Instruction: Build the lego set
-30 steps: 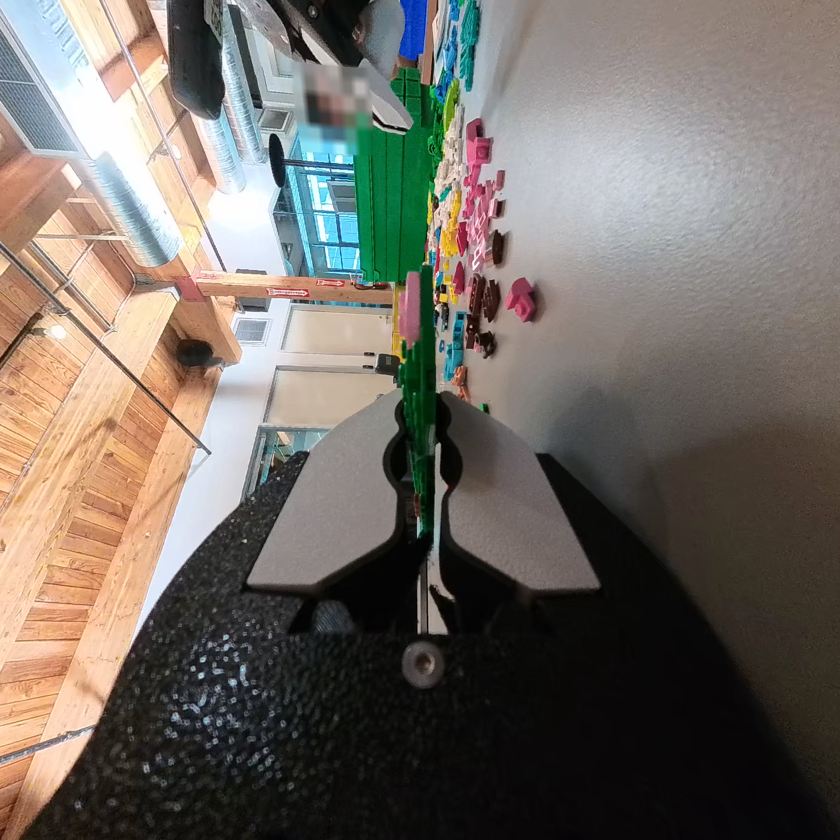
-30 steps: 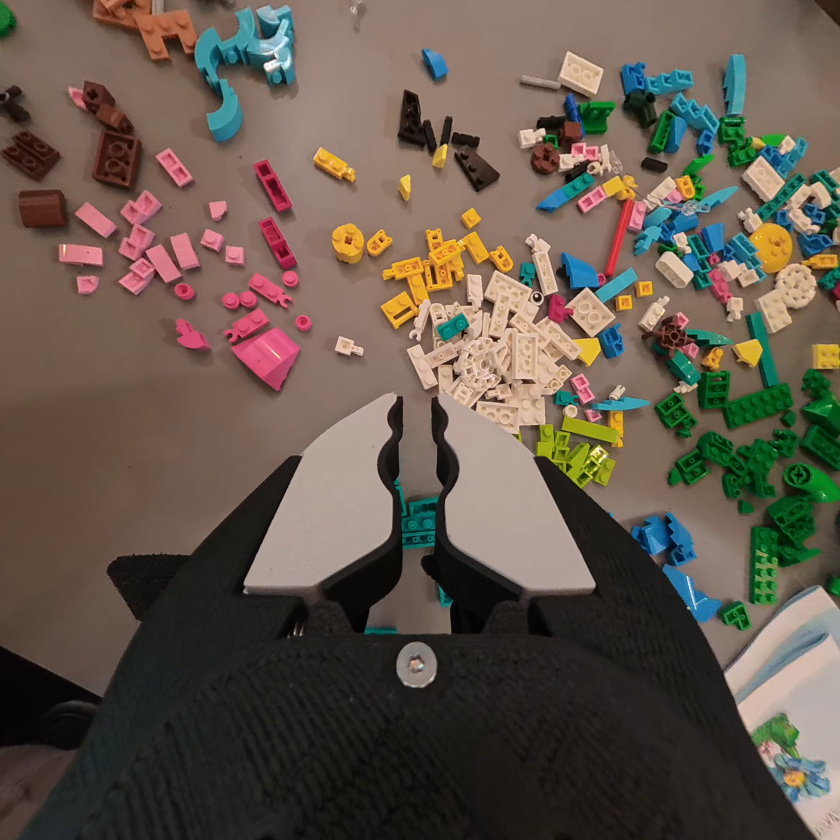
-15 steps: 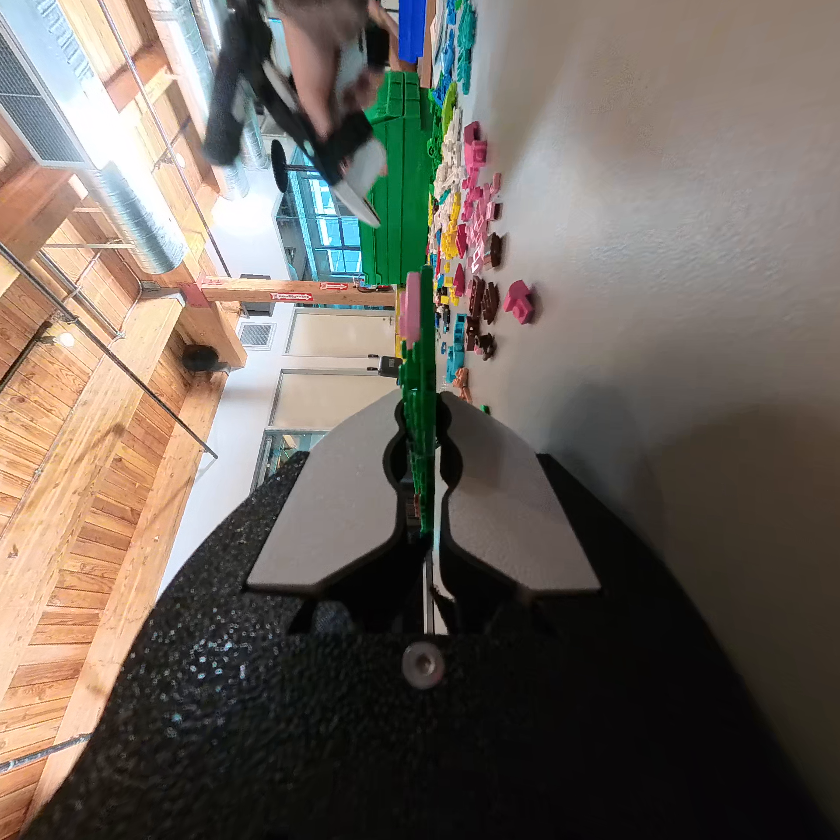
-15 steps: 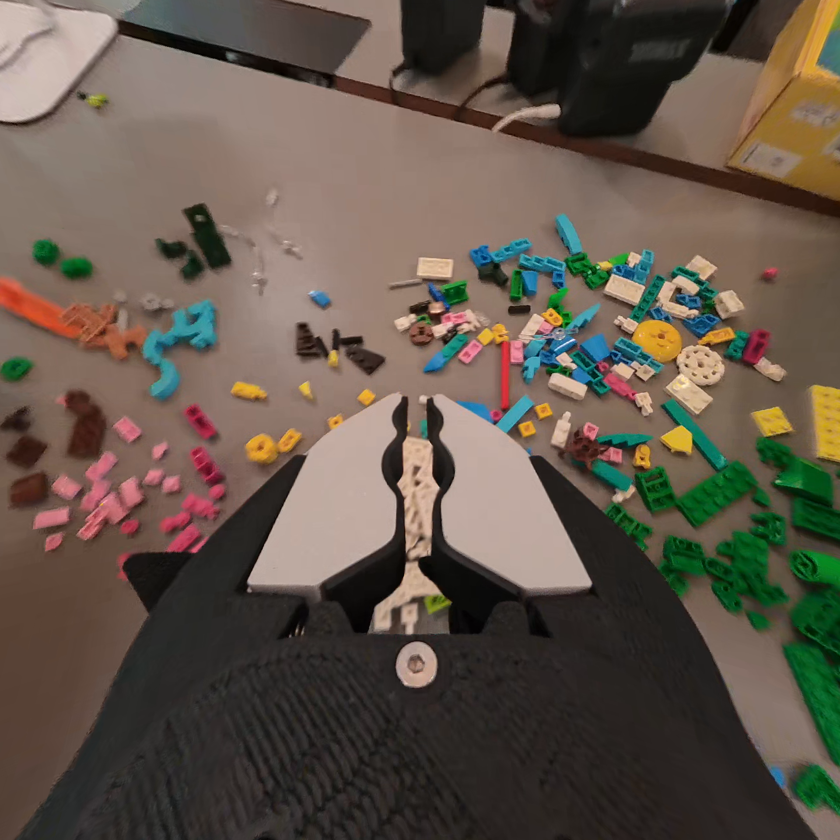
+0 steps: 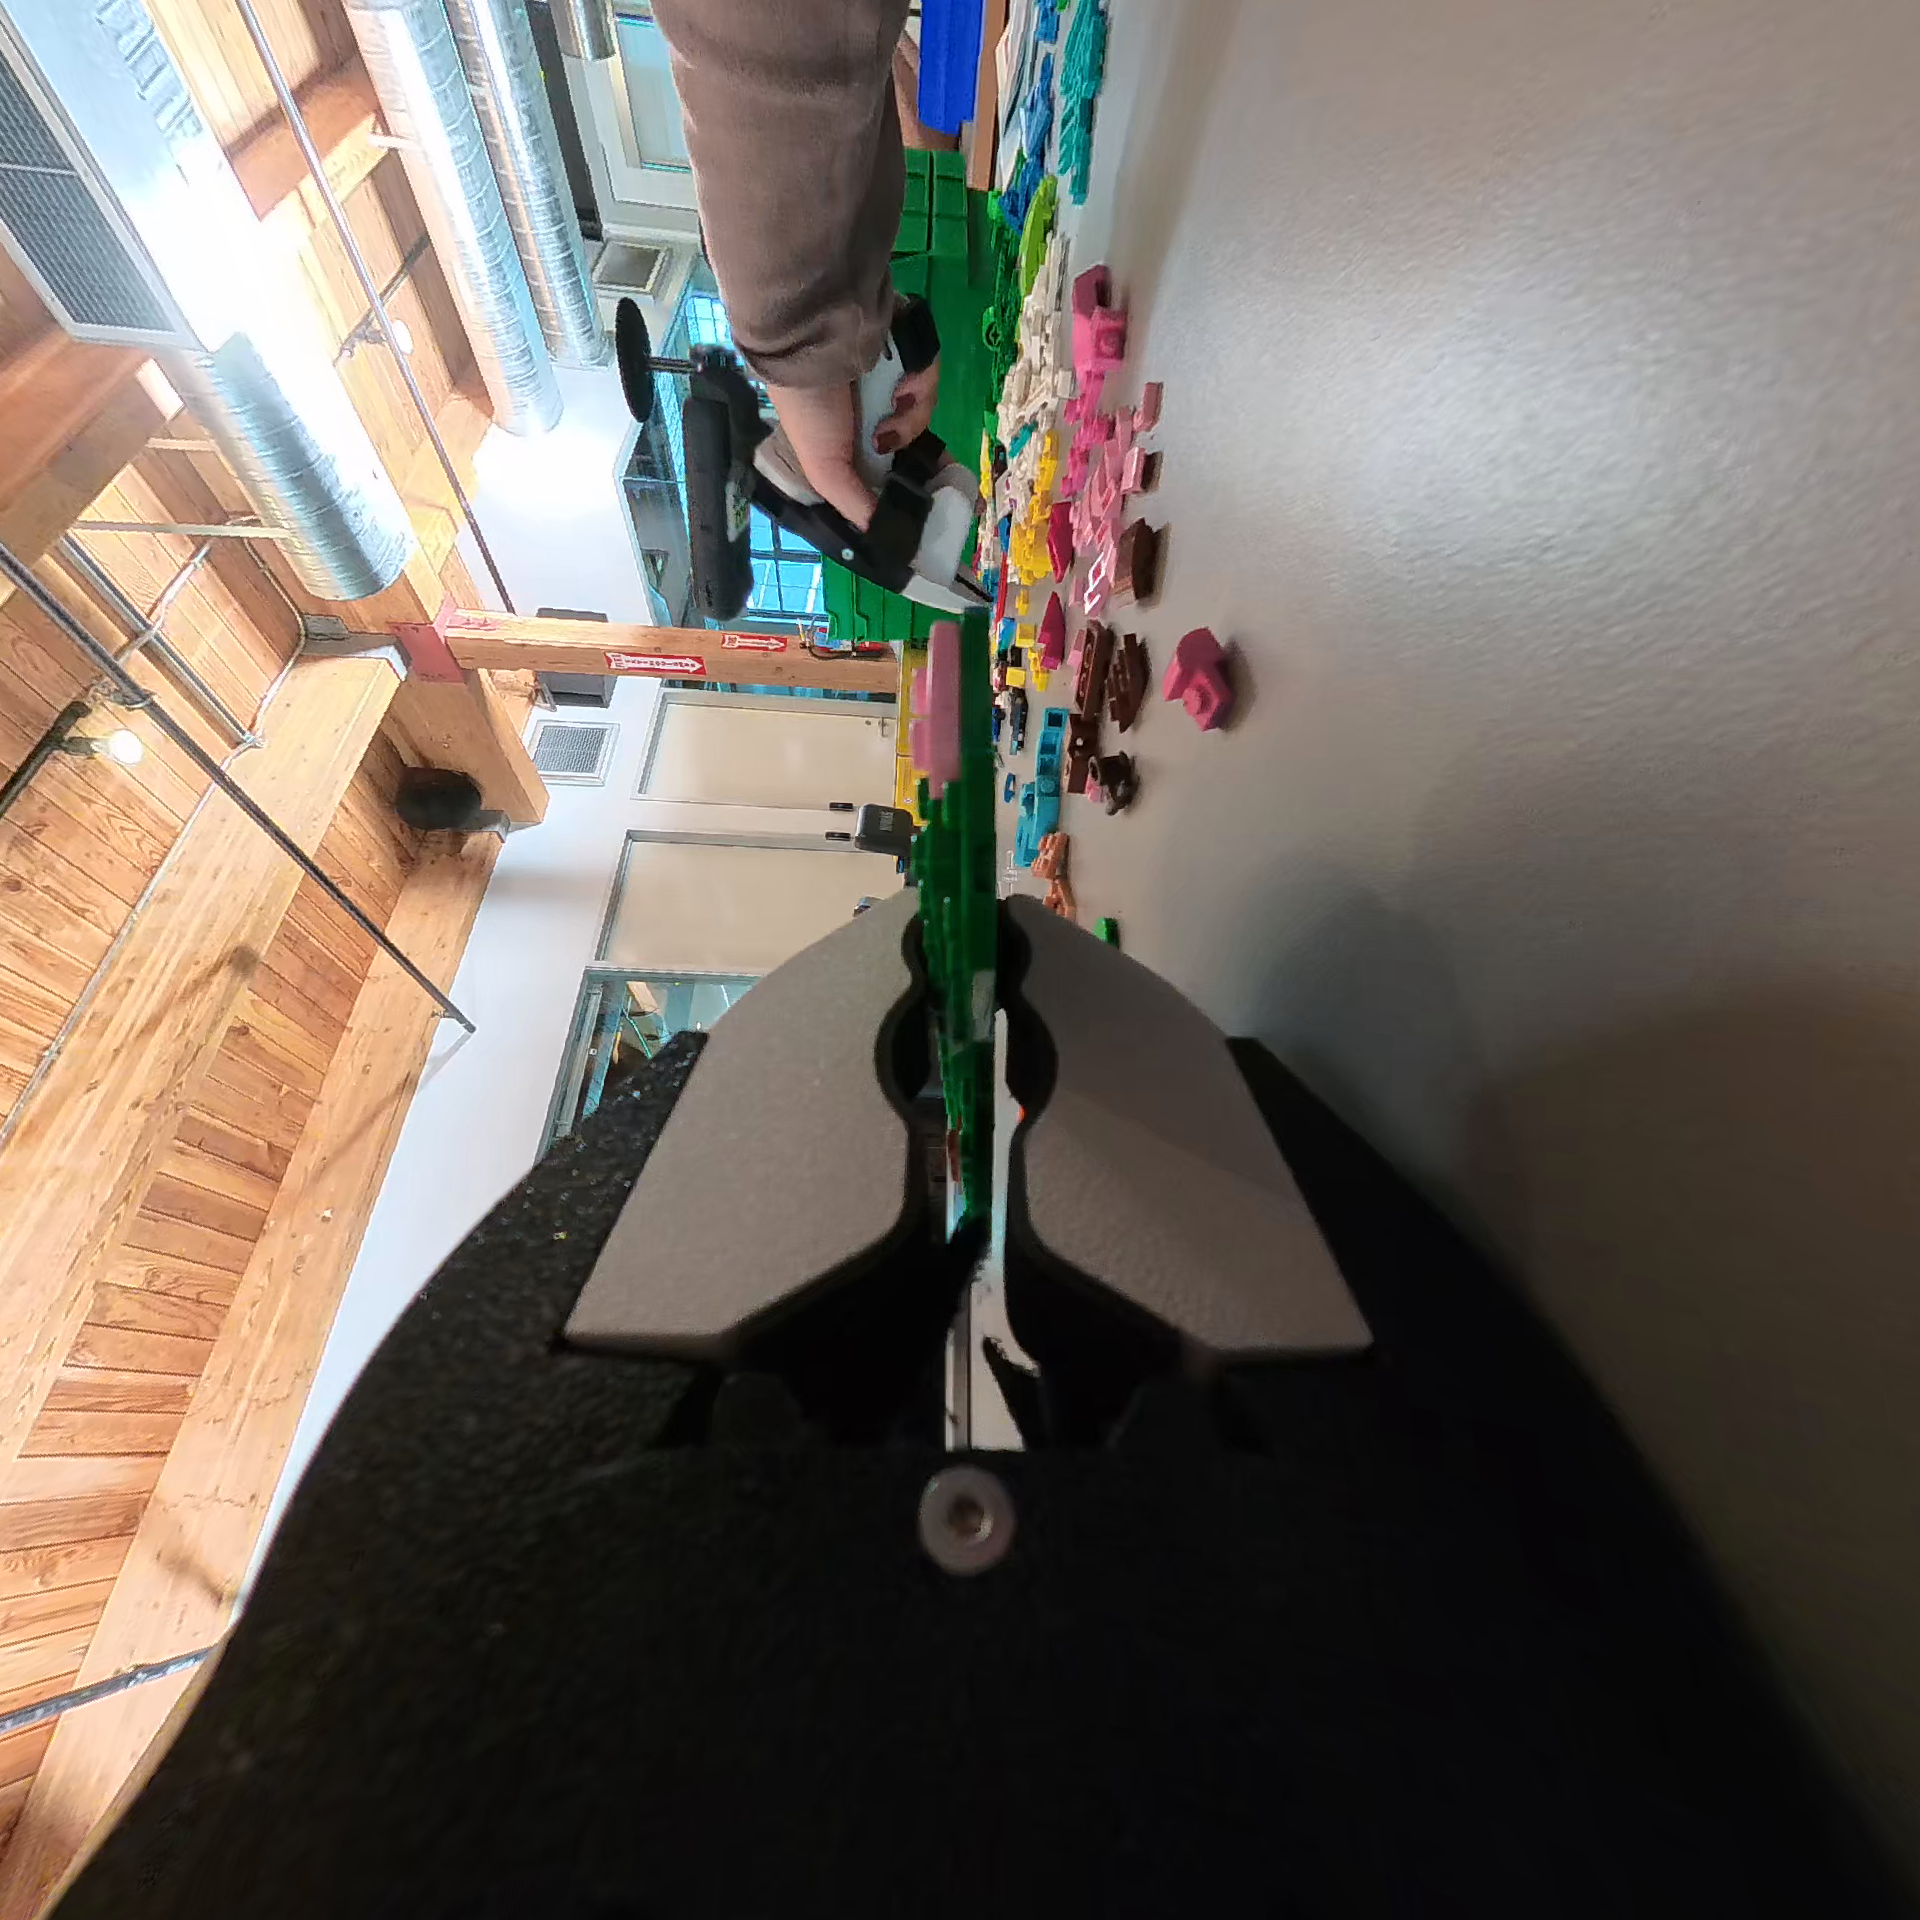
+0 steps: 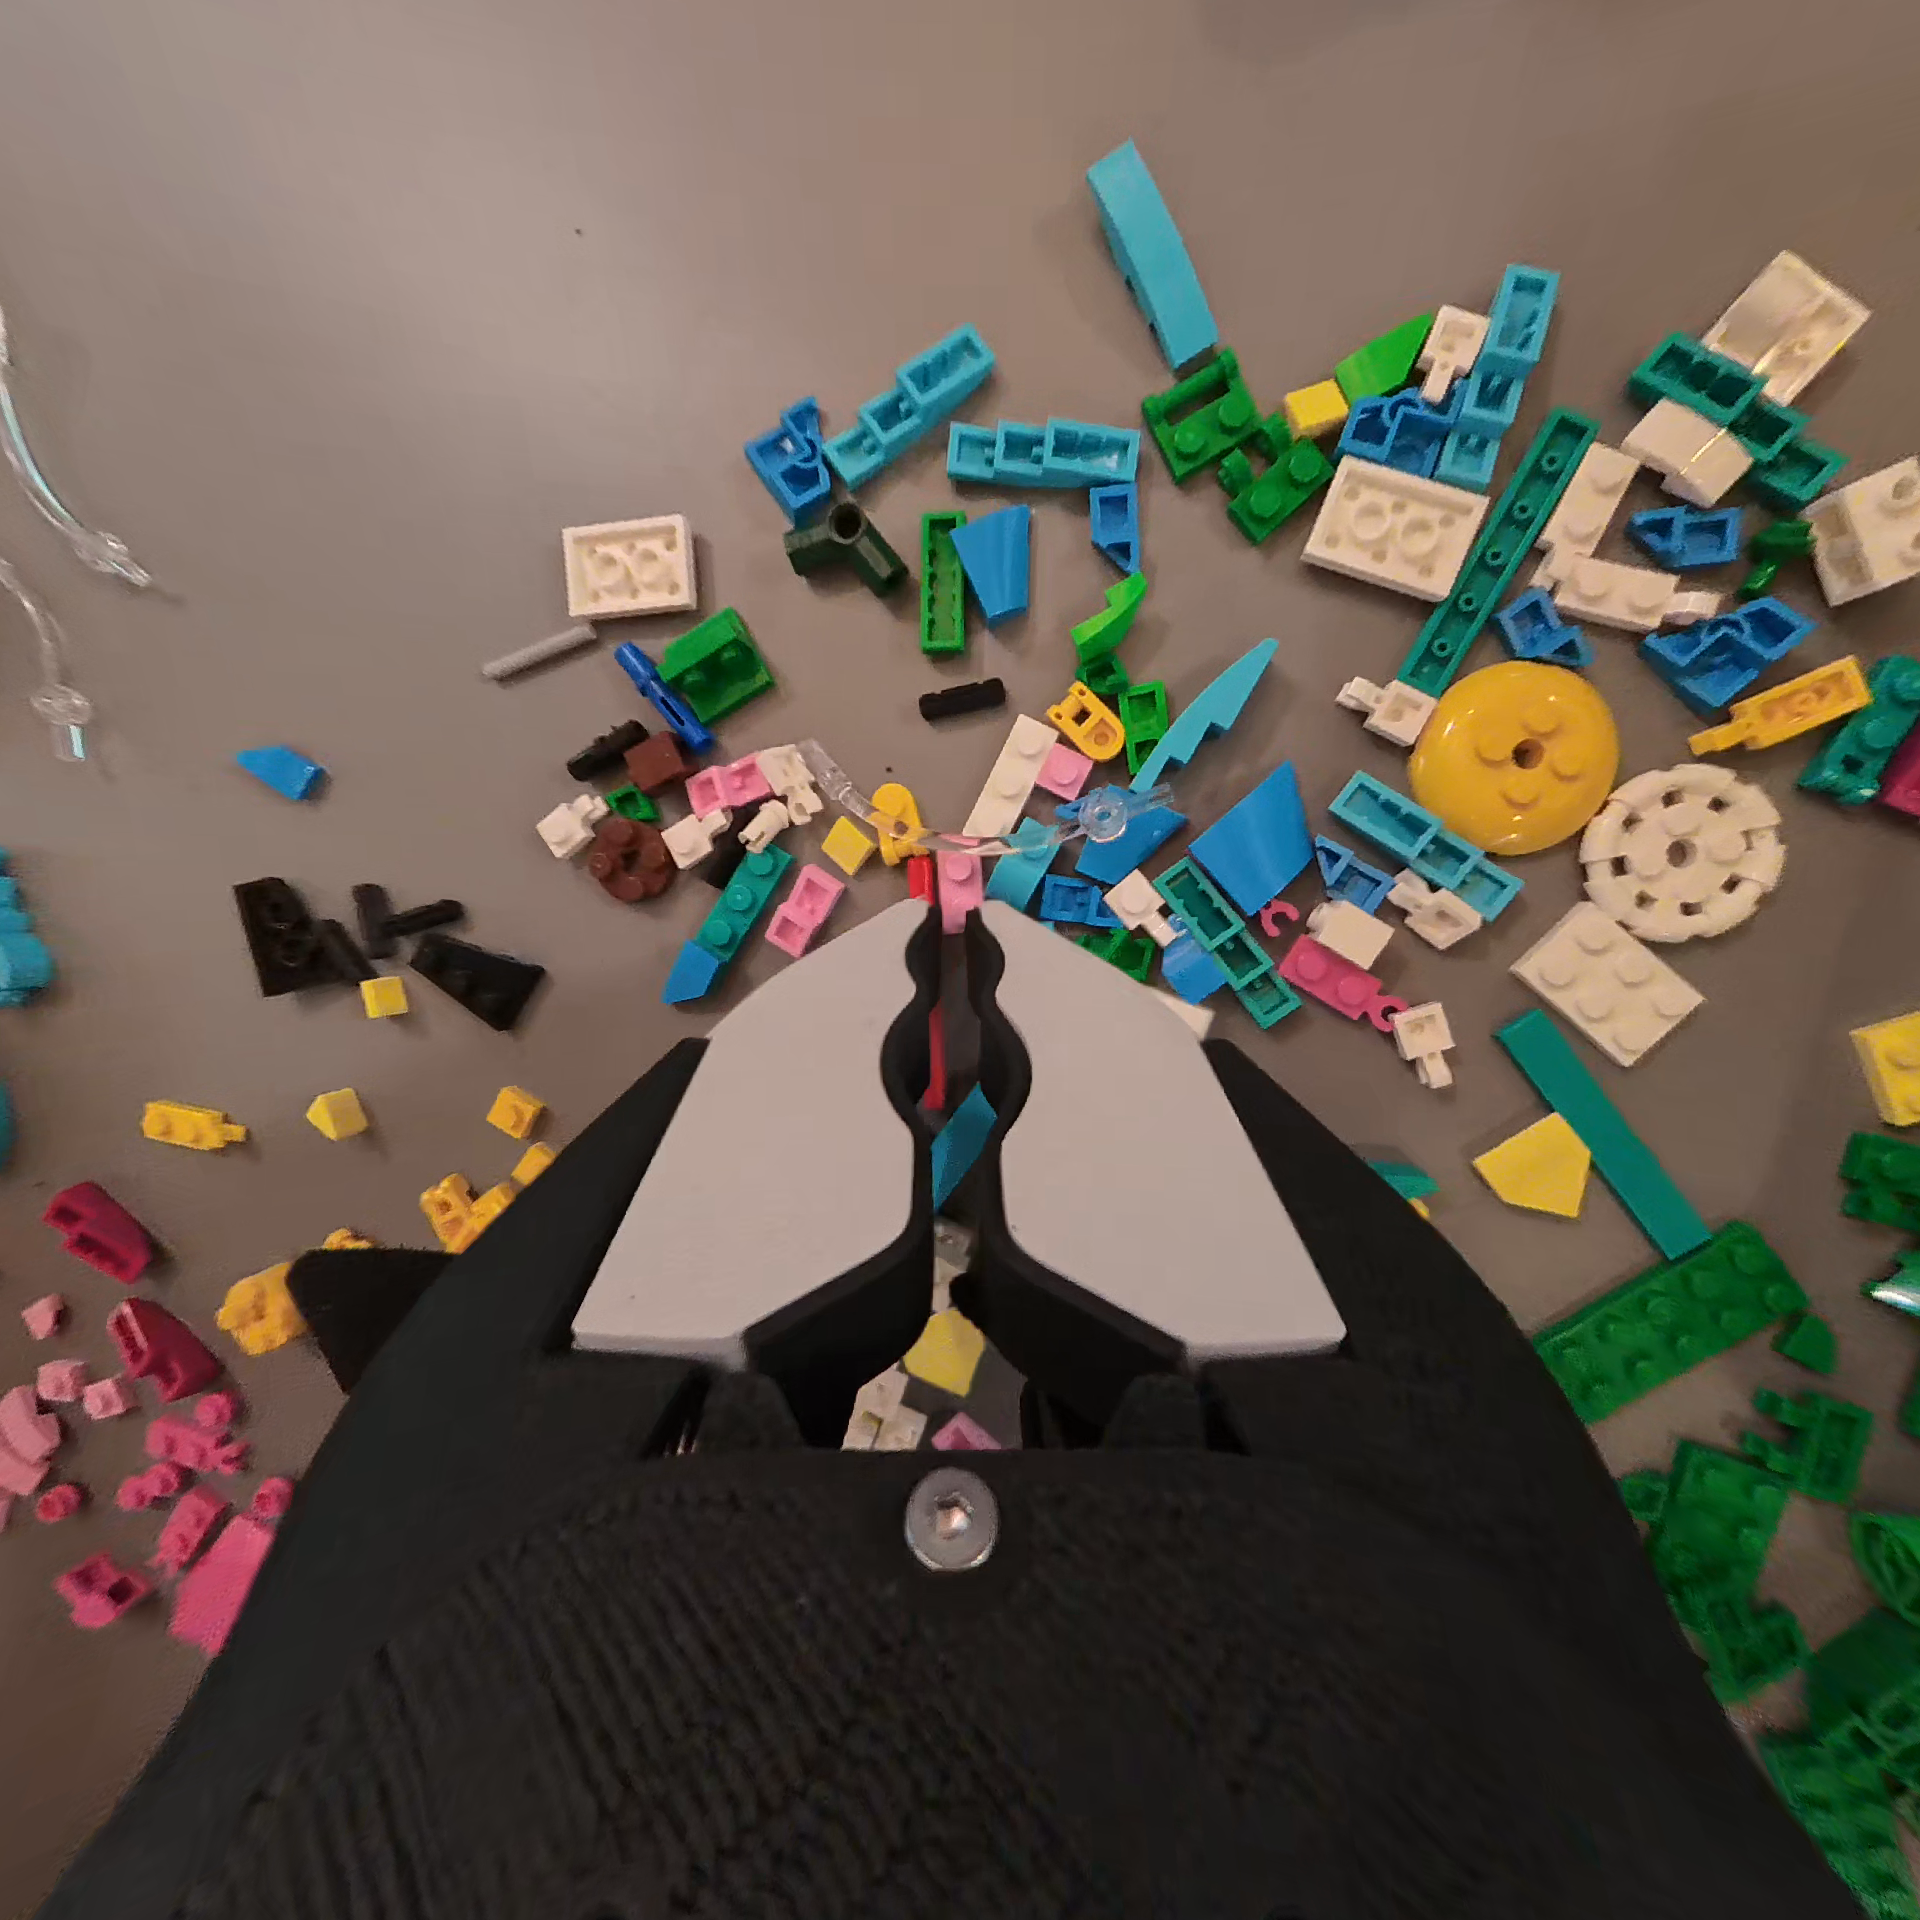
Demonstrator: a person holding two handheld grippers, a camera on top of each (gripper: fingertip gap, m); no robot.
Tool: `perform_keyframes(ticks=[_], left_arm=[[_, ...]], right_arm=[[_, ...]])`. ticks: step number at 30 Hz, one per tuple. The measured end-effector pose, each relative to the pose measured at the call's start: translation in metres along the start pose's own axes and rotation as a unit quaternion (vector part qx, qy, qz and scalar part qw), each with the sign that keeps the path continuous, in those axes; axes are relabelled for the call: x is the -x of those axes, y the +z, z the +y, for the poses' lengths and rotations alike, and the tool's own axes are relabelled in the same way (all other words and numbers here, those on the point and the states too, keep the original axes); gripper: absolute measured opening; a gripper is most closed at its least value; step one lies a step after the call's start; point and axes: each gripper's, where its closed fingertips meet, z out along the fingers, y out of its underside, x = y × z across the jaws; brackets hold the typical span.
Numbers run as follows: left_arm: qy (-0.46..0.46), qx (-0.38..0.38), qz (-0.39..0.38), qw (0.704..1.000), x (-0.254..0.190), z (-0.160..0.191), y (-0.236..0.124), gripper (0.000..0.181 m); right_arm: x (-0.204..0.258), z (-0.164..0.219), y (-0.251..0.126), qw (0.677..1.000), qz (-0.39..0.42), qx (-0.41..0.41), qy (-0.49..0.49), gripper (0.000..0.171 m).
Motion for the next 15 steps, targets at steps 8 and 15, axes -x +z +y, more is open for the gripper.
perform_keyframes(ticks=[8, 15], left_arm=[[-0.002, 0.0, 0.002, 1.0, -0.0005, 0.0, -0.0001, 0.009], [0.002, 0.001, 0.003, 1.0, -0.0012, -0.0002, 0.0, 0.009]], right_arm=[[0.0012, -0.0022, 0.0043, 1.0, 0.004, 0.014, -0.021, 0.008], [-0.0018, 0.0012, 0.0019, 0.999, 0.012, 0.037, -0.02, 0.007]])
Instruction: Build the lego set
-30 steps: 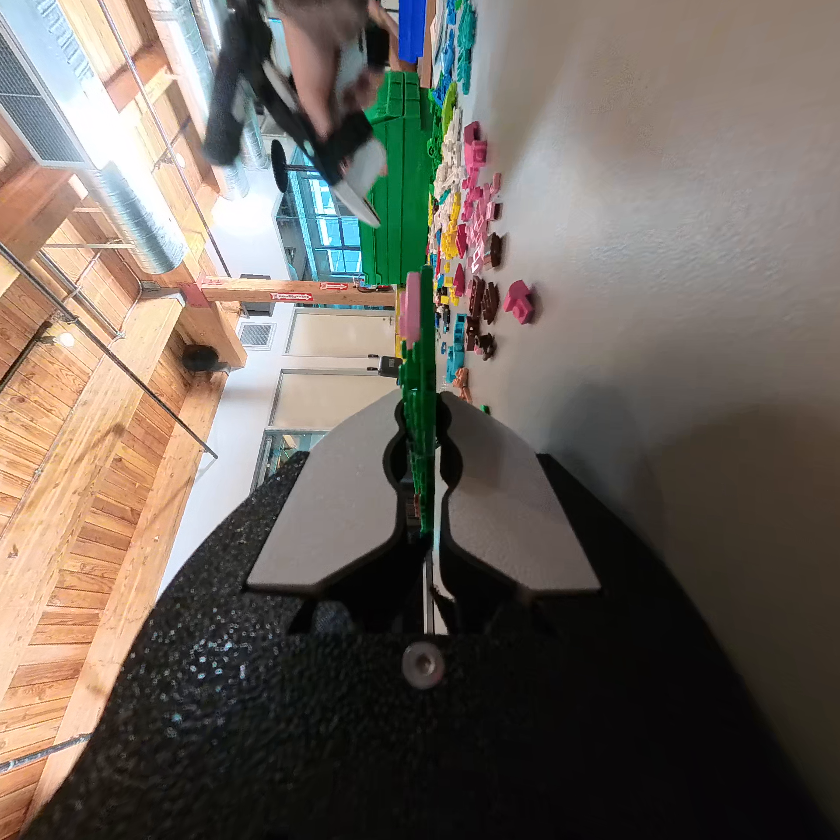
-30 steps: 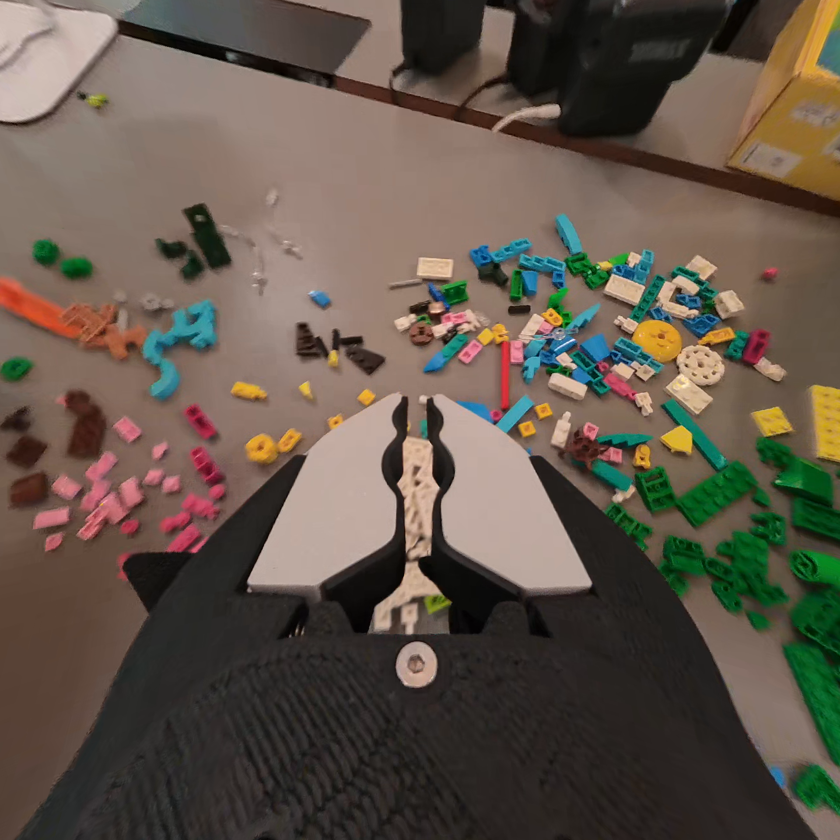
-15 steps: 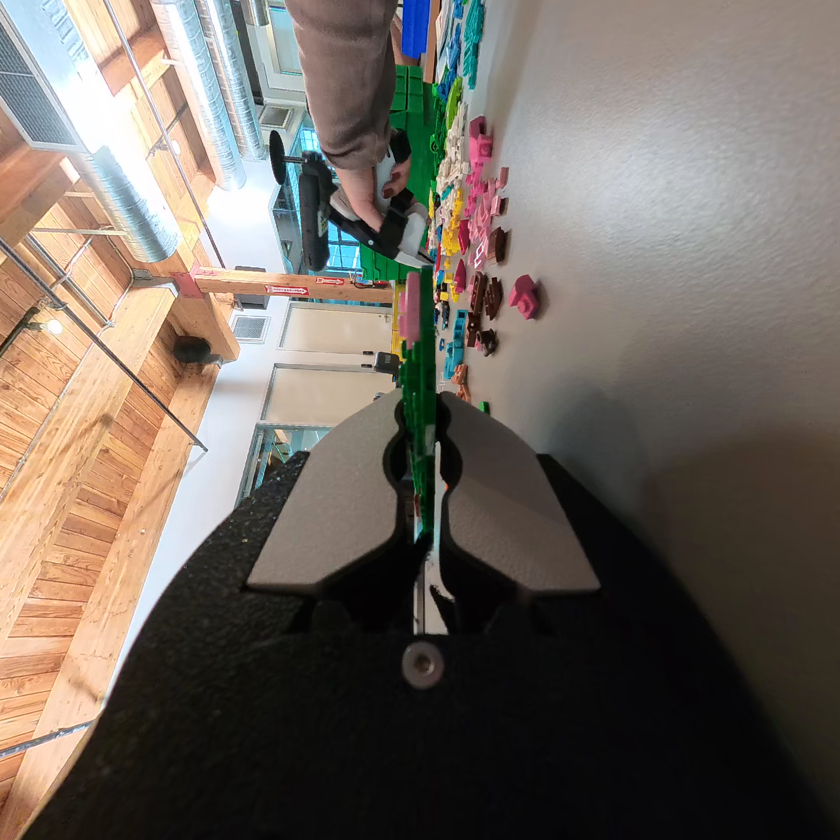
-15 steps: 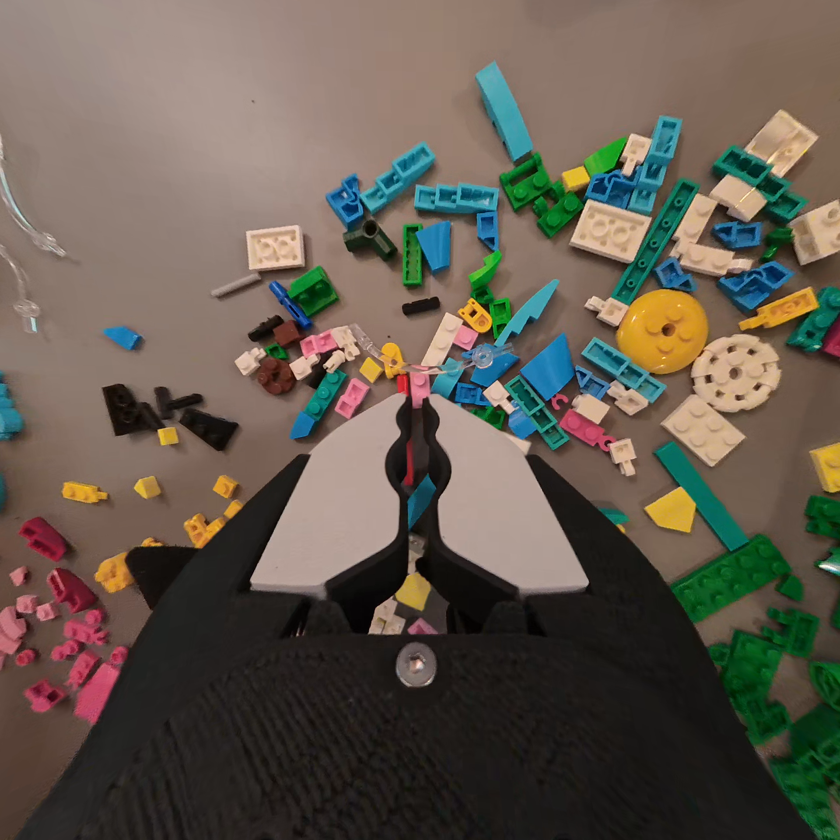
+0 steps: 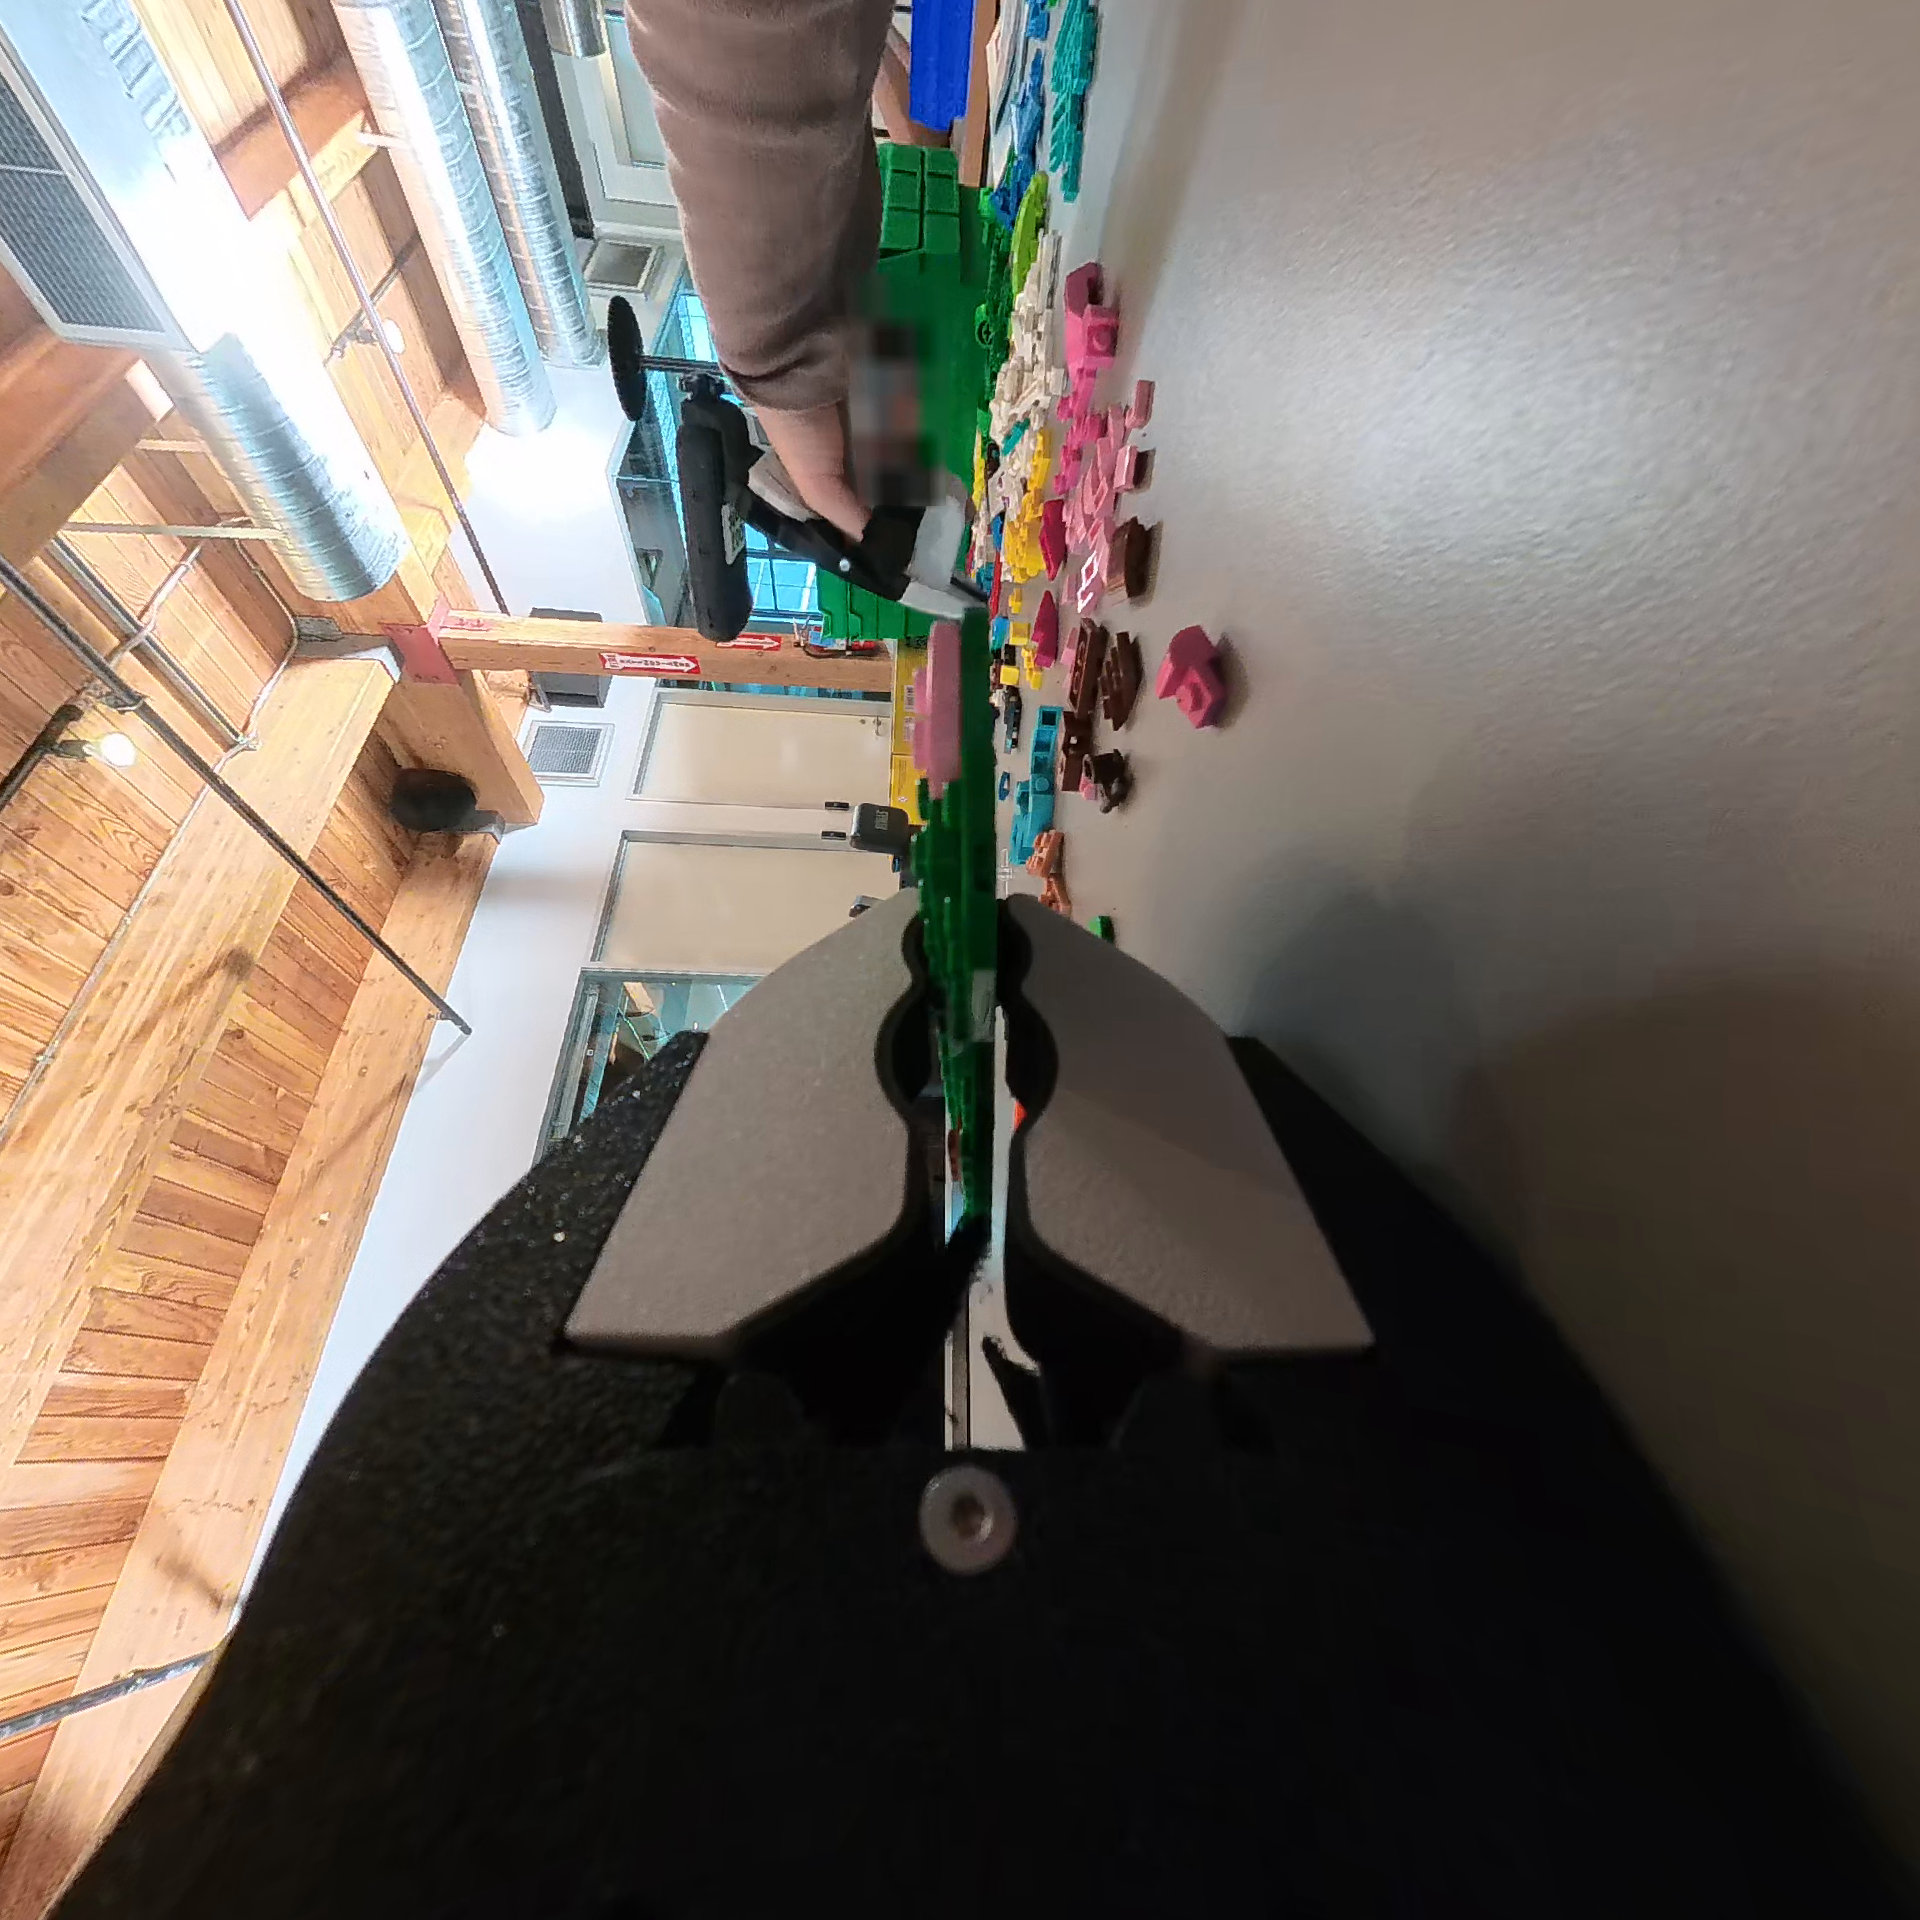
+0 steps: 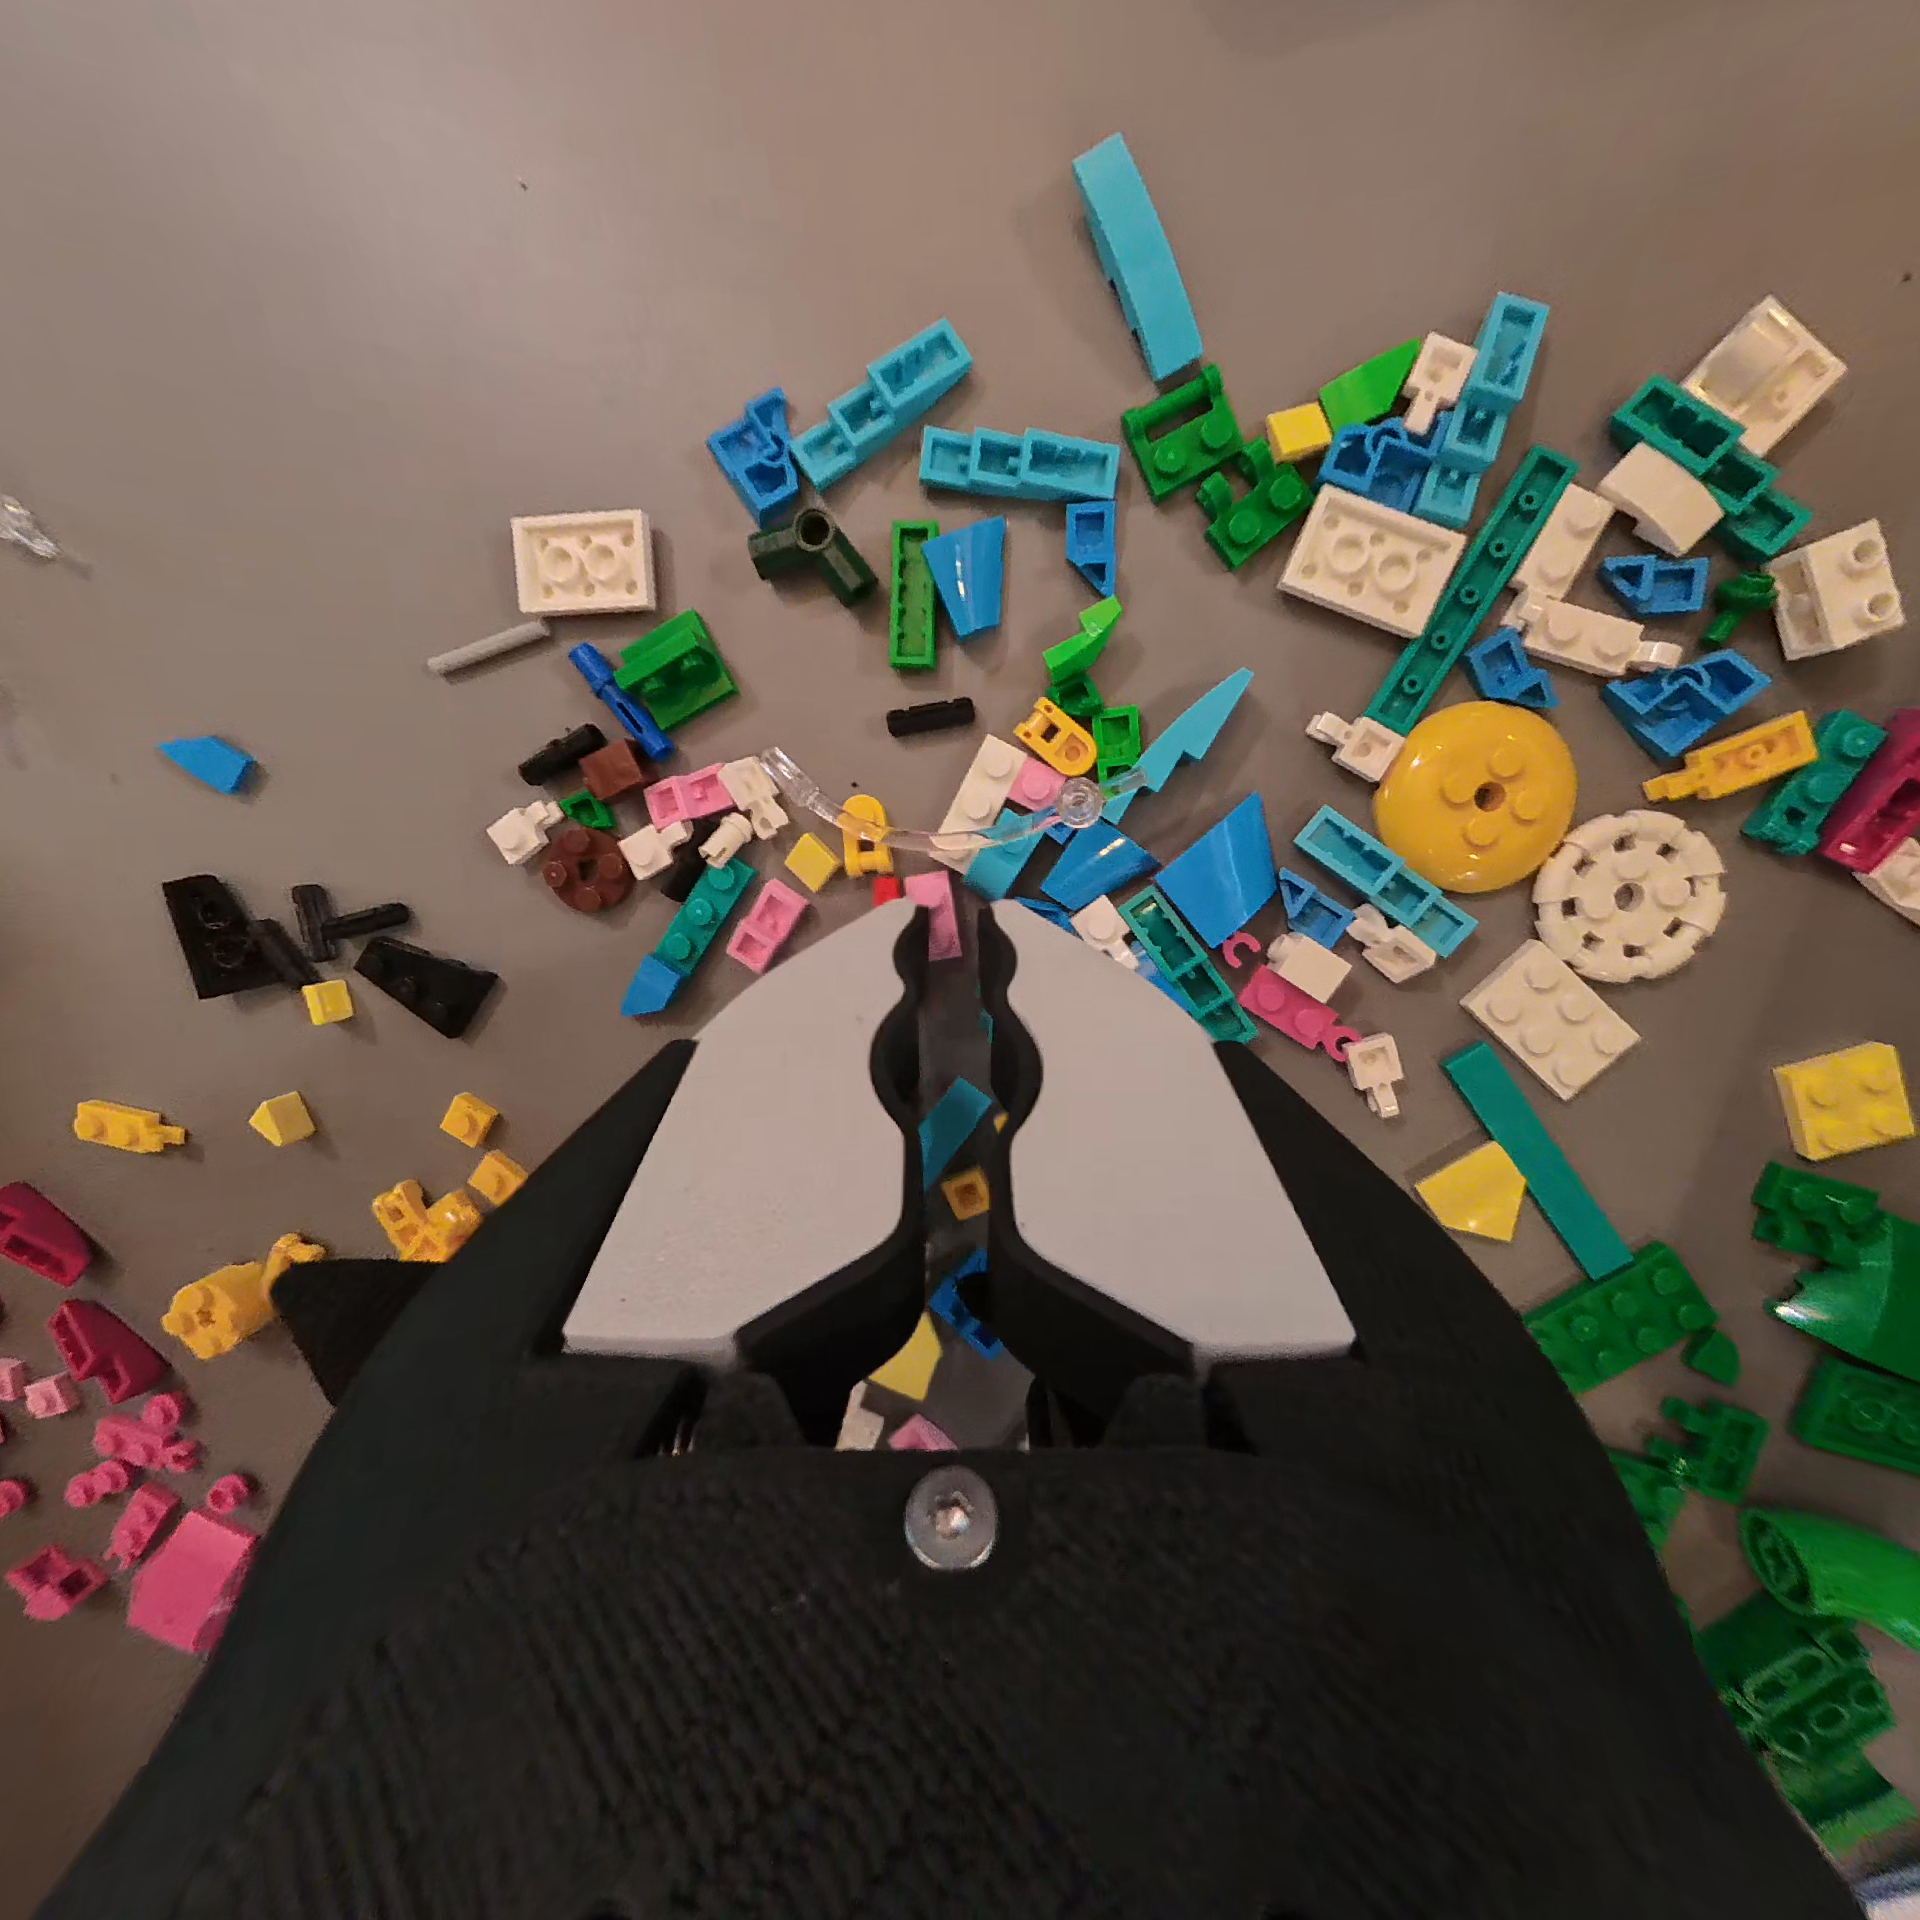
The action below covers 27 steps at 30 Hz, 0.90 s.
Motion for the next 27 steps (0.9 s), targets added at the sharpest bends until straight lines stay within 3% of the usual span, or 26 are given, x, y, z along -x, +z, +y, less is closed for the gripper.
perform_keyframes(ticks=[8, 14, 18, 20, 22, 27], left_arm=[[0.0, -0.001, 0.0, 1.0, 0.0, 0.0, 0.0, 0.009], [0.001, -0.001, 0.0, 1.0, 0.0, -0.001, 0.0, 0.009], [-0.008, 0.006, -0.012, 1.0, 0.005, 0.002, 0.0, 0.009], [-0.02, 0.018, -0.028, 0.999, 0.012, 0.007, 0.001, 0.009], [-0.035, 0.009, -0.031, 0.999, 0.014, 0.006, -0.001, 0.009], [-0.026, -0.014, -0.04, 0.999, 0.017, -0.005, -0.004, 0.009]], right_arm=[[0.008, 0.003, 0.002, 0.999, -0.032, 0.012, -0.01, 0.008], [0.005, 0.001, -0.001, 0.999, -0.007, 0.003, -0.038, 0.006], [0.047, -0.009, -0.03, 0.992, -0.067, -0.076, -0.081, 0.006], [0.106, -0.01, -0.054, 0.967, -0.143, -0.138, -0.16, 0.006], [0.18, 0.006, -0.081, 0.912, -0.236, -0.181, -0.283, 0.006], [0.31, 0.064, -0.117, 0.782, -0.313, -0.171, -0.511, 0.006]])
